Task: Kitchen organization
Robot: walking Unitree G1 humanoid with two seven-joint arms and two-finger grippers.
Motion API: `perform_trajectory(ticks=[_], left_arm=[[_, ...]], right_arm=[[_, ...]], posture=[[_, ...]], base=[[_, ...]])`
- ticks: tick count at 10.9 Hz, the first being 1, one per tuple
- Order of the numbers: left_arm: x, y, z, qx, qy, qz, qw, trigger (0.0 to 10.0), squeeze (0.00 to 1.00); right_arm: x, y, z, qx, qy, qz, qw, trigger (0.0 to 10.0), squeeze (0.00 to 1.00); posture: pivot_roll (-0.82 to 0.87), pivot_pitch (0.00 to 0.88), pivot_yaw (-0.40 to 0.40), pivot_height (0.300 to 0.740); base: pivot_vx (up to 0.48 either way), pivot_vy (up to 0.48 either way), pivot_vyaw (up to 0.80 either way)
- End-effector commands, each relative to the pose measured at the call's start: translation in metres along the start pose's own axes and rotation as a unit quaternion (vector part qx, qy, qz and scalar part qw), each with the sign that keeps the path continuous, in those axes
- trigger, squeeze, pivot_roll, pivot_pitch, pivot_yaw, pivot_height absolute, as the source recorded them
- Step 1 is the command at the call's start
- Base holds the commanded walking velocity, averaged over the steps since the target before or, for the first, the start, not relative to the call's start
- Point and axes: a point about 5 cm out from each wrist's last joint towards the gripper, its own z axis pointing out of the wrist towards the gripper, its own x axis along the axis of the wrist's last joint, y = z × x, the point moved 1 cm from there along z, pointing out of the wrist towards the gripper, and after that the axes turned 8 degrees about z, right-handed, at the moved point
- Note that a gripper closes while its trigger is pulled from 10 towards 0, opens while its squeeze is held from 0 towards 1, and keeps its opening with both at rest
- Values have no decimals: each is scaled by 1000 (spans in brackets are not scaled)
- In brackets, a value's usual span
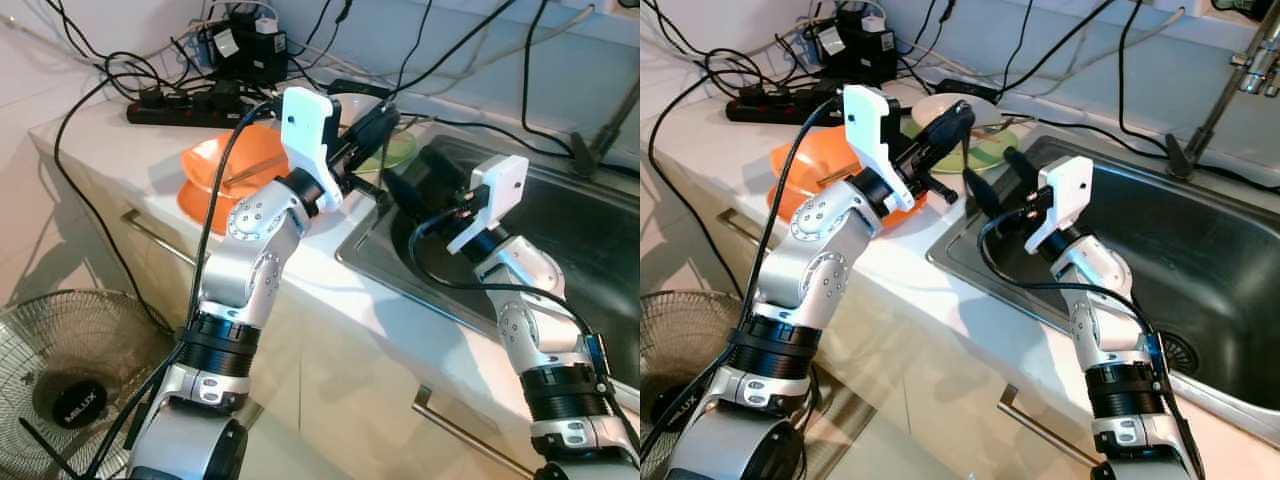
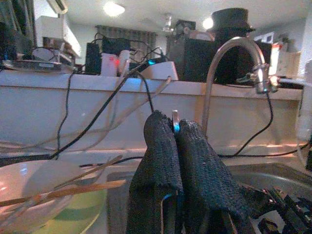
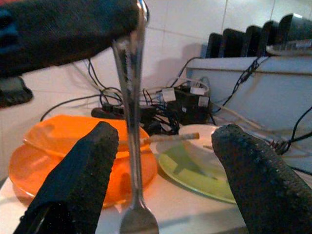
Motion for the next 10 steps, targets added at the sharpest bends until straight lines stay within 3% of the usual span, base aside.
perform_trajectory(ticks=[1,10], left_arm=[[3,0,1,-8,12,-4,1000,10000,0],[3,18,3,-73,16,-43,996,10000,0]], right_arm=[[2,-3,-1,14,3,6,1000,10000,0],[-13,-21,8,23,-13,21,999,10000,0]], posture=[[157,12,6,740],[163,2,15,740]], base=[[0,0,0],[0,0,0]])
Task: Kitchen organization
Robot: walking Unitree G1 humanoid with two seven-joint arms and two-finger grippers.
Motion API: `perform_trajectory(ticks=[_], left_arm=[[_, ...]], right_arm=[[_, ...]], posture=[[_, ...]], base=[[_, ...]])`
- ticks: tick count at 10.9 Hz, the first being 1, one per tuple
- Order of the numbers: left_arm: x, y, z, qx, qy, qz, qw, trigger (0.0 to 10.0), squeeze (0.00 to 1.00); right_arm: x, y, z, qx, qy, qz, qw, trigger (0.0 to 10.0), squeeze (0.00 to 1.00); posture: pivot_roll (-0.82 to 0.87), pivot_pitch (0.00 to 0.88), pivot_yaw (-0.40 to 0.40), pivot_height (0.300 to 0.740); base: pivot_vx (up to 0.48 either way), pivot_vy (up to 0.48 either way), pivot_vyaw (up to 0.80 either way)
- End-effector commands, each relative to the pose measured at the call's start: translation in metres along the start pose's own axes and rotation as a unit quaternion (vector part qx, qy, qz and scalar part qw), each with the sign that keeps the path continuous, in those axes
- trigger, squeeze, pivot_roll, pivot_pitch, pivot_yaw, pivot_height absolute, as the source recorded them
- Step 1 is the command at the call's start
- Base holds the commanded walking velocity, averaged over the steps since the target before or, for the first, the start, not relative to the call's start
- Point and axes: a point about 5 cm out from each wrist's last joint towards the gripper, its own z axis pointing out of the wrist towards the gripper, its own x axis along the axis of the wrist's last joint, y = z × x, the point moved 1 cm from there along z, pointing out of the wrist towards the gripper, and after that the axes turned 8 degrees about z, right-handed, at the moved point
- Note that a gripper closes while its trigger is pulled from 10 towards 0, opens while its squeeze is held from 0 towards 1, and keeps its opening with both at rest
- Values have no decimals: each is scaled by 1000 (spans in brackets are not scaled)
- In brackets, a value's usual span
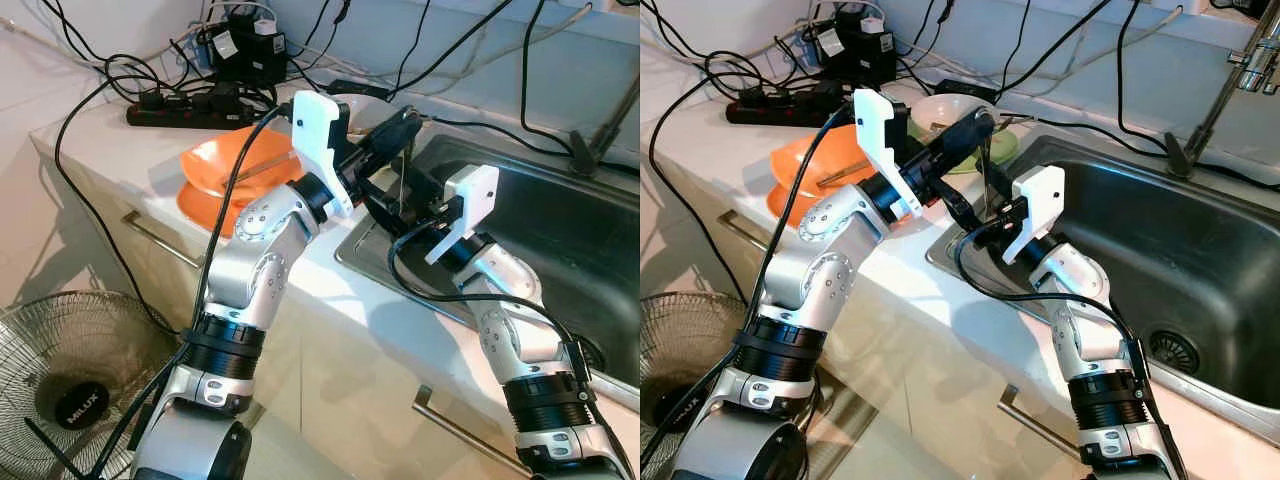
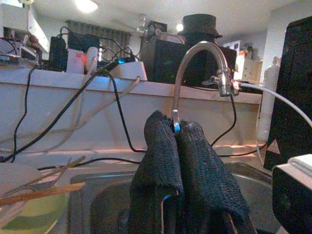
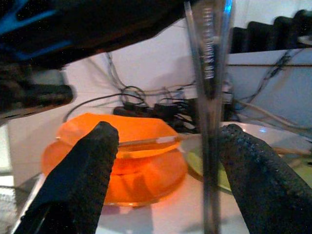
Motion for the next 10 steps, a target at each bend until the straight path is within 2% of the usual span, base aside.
perform_trajectory(ticks=[1,2,4,10], left_arm=[[4,7,2,-21,7,0,1000,10000,0],[5,7,2,-23,6,0,1000,10000,0],[6,7,1,-24,6,3,1000,10000,0],[5,9,0,-26,4,-3,1000,10000,0]], right_arm=[[0,5,2,-20,-2,-8,1000,10000,0],[-6,9,2,-39,-17,-18,999,10000,0],[-10,7,3,-38,-19,-14,999,0,0],[-15,9,4,-50,-27,-23,998,0,0]], posture=[[162,2,16,740],[168,3,17,740],[172,3,16,740],[173,5,16,740]], base=[[0,0,0],[0,0,0],[0,0,0],[0,0,0]])
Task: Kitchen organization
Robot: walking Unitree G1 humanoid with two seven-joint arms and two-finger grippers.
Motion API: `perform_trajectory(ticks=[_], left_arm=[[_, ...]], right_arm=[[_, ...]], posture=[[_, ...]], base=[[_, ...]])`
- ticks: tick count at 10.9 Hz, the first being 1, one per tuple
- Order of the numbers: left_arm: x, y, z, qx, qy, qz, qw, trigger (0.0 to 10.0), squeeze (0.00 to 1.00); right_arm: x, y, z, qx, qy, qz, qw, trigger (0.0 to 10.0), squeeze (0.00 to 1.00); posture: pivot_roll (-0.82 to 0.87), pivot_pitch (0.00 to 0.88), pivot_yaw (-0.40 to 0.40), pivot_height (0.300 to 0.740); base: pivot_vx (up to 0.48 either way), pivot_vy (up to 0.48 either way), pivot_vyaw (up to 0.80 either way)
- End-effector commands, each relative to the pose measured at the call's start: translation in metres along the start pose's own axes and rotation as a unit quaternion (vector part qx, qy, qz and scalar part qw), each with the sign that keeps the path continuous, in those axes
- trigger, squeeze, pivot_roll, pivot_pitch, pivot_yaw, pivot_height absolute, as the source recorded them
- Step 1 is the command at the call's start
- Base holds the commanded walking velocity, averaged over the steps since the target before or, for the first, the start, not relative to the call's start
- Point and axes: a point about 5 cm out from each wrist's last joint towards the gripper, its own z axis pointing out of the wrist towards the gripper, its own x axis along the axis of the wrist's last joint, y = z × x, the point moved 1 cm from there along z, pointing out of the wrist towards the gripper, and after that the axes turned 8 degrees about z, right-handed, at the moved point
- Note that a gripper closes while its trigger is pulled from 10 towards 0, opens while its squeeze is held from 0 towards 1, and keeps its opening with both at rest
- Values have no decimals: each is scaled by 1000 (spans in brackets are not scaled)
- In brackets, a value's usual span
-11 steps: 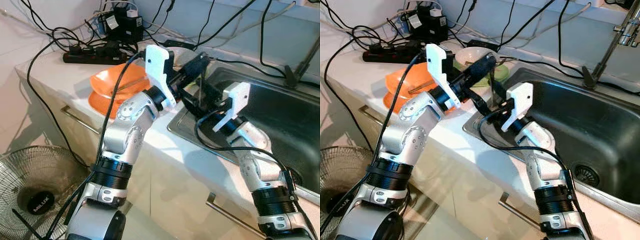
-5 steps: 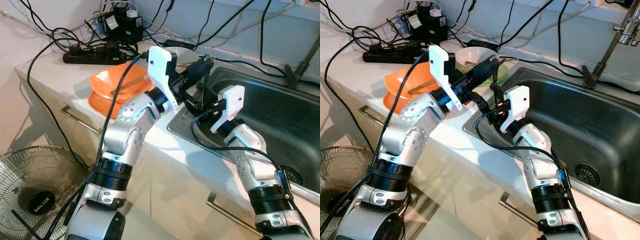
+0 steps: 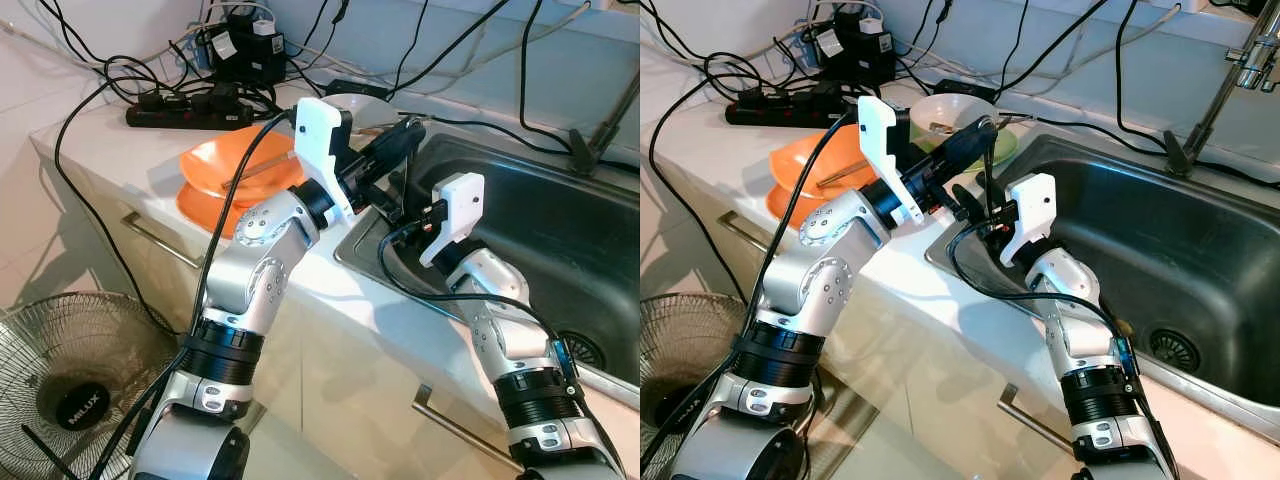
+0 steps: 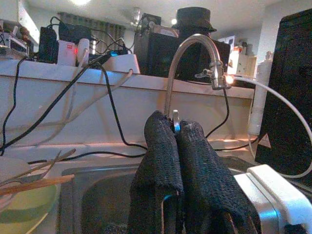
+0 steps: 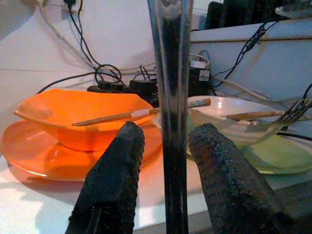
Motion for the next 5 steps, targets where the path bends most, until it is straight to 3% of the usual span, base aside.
perform_trajectory(ticks=[1,5], left_arm=[[5,7,2,-18,10,2,1000,10000,0],[3,9,2,-17,6,5,1000,10000,0]], right_arm=[[2,-1,3,2,3,-6,1000,0,0],[3,1,2,-1,9,-1,1000,0,0]], posture=[[173,5,18,740],[176,1,18,740]], base=[[0,0,0],[0,0,0]])
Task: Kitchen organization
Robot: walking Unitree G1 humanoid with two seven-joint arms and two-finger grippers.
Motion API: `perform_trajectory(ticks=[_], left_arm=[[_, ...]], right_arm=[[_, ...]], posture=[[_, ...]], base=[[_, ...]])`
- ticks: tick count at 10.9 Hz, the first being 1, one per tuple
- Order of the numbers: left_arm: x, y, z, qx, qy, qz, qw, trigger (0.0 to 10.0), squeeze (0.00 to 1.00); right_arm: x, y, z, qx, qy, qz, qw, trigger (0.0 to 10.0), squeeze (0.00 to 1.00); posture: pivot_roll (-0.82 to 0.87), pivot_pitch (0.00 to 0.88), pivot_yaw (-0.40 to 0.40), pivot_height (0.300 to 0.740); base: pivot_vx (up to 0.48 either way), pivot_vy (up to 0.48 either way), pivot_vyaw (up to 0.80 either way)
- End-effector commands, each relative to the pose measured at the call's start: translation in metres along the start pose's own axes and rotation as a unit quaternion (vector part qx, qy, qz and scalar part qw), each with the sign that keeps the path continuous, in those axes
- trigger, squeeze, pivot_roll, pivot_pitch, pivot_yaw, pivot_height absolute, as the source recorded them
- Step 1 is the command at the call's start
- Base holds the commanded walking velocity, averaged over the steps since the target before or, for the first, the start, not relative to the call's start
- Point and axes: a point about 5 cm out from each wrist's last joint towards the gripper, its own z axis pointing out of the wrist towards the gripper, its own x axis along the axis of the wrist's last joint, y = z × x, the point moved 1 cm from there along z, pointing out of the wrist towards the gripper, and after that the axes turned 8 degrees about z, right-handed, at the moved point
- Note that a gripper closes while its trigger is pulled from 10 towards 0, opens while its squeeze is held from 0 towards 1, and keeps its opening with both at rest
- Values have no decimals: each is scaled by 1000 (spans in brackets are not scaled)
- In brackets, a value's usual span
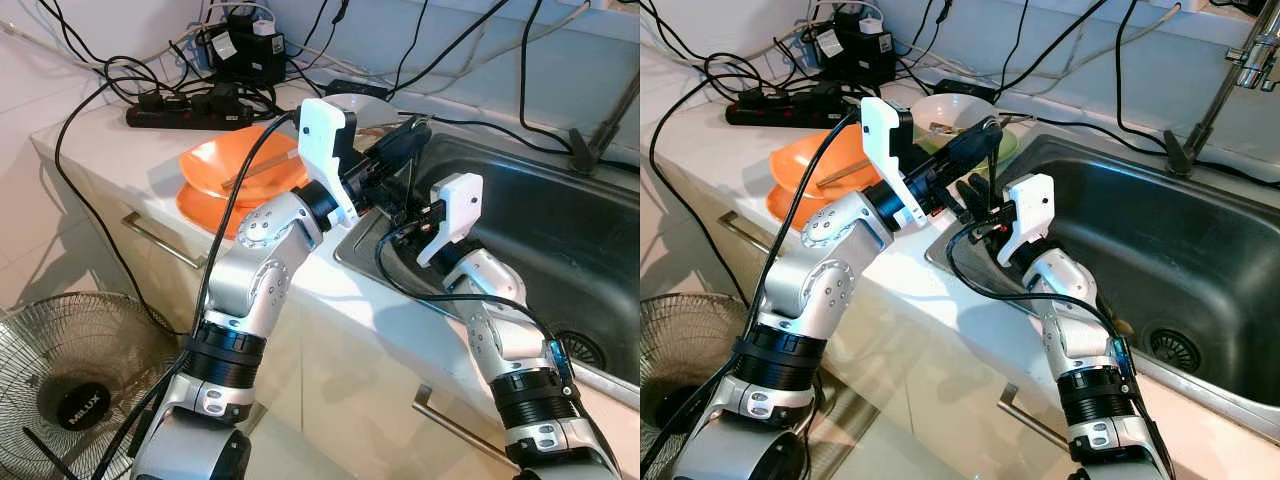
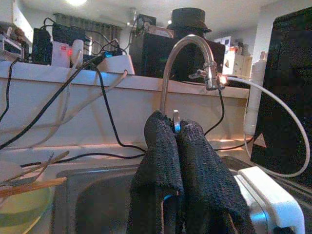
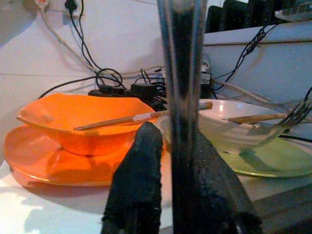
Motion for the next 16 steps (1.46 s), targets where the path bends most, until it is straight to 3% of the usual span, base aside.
perform_trajectory(ticks=[1,6,7,14,15,16], left_arm=[[3,3,1,-7,4,5,1000,10000,0],[4,0,0,7,10,9,1000,10000,0],[4,-1,0,10,11,9,1000,10000,1000],[5,-4,-2,24,14,2,1000,10000,1000],[6,-7,-3,36,16,5,999,10000,47],[5,-8,-4,40,14,5,999,10000,0]], right_arm=[[5,2,2,-1,8,-5,1000,0,0],[5,3,4,1,8,-6,1000,0,0],[5,4,5,0,8,-7,1000,0,0],[6,21,8,-67,23,10,997,0,0],[13,38,8,-123,31,-1,992,0,0],[16,48,7,-154,38,-4,987,0,0]], posture=[[174,0,18,740],[177,0,10,740],[178,0,10,740],[186,0,7,740],[185,0,8,740],[185,0,8,740]], base=[[0,0,0],[0,0,0],[0,0,0],[0,0,0],[0,0,0],[0,0,0]])
